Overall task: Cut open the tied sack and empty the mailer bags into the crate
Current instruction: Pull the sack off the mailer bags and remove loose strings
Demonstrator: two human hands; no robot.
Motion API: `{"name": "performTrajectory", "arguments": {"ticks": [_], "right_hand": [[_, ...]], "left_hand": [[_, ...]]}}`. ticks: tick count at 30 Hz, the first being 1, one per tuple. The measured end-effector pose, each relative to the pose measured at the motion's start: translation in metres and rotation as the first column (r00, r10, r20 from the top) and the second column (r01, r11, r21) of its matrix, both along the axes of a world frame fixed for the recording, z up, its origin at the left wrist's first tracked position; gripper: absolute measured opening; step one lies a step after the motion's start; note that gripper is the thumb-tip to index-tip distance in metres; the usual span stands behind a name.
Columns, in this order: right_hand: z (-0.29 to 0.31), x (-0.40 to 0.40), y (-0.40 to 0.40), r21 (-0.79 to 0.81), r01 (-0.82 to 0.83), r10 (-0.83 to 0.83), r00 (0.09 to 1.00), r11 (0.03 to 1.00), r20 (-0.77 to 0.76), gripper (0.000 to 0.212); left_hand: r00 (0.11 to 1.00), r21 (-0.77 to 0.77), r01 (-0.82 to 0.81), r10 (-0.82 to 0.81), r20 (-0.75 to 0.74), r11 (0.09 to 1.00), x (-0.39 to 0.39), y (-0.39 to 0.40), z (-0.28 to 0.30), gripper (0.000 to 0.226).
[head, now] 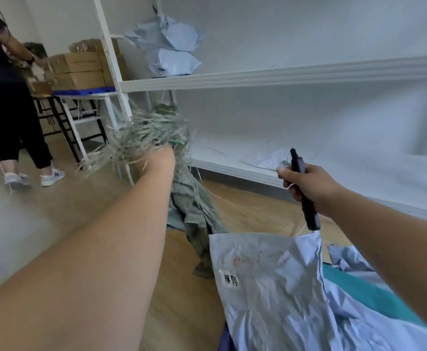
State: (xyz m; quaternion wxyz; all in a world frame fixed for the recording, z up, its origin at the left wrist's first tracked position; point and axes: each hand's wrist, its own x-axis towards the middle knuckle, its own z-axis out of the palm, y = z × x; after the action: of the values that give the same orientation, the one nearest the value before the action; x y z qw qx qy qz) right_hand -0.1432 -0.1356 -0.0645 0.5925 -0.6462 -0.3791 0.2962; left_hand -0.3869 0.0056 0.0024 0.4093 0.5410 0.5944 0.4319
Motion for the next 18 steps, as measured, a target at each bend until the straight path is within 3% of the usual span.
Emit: {"name": "performTrajectory", "arguments": {"ticks": [2, 4, 7, 10, 12, 16, 18], "right_hand": [[0.002, -0.020, 0.008, 0.027, -0.042, 0.041, 0.999, 0.999, 0.025, 0.017], [0.004, -0.039, 0.014, 0.041, -0.089, 0.087, 0.995, 0.995, 0.049, 0.017], [0.008, -0.054, 0.017, 0.048, -0.100, 0.095, 0.991, 0.994, 0.091, 0.016], [0.016, -0.054, 0.011, 0.027, -0.121, 0.116, 0.985, 0.992, 0.130, 0.018], [0.020, -0.049, 0.006, 0.026, -0.170, 0.166, 0.981, 0.985, 0.100, 0.019], [0.024, -0.040, -0.003, 0.045, -0.155, 0.154, 0.988, 0.987, 0.025, 0.018], [0.020, -0.036, -0.007, 0.057, -0.148, 0.148, 0.989, 0.987, 0.012, 0.017]], "left_hand": [[0.967, -0.021, 0.121, -0.123, -0.223, 0.992, 0.018, -0.014, -0.014, 0.058], [0.892, -0.026, 0.301, -0.292, -0.345, 0.953, 0.040, -0.033, -0.032, 0.075], [0.801, 0.079, 0.572, -0.535, -0.269, 0.816, 0.059, -0.054, -0.053, 0.086], [0.667, 0.053, 0.699, -0.624, -0.408, 0.713, 0.069, -0.057, -0.066, 0.087], [0.704, 0.047, 0.673, -0.619, -0.349, 0.738, 0.073, -0.058, -0.069, 0.081], [0.803, 0.114, 0.582, -0.547, -0.237, 0.805, 0.080, -0.064, -0.070, 0.025], [0.858, 0.093, 0.500, -0.478, -0.186, 0.861, 0.082, -0.060, -0.069, 0.022]]}}
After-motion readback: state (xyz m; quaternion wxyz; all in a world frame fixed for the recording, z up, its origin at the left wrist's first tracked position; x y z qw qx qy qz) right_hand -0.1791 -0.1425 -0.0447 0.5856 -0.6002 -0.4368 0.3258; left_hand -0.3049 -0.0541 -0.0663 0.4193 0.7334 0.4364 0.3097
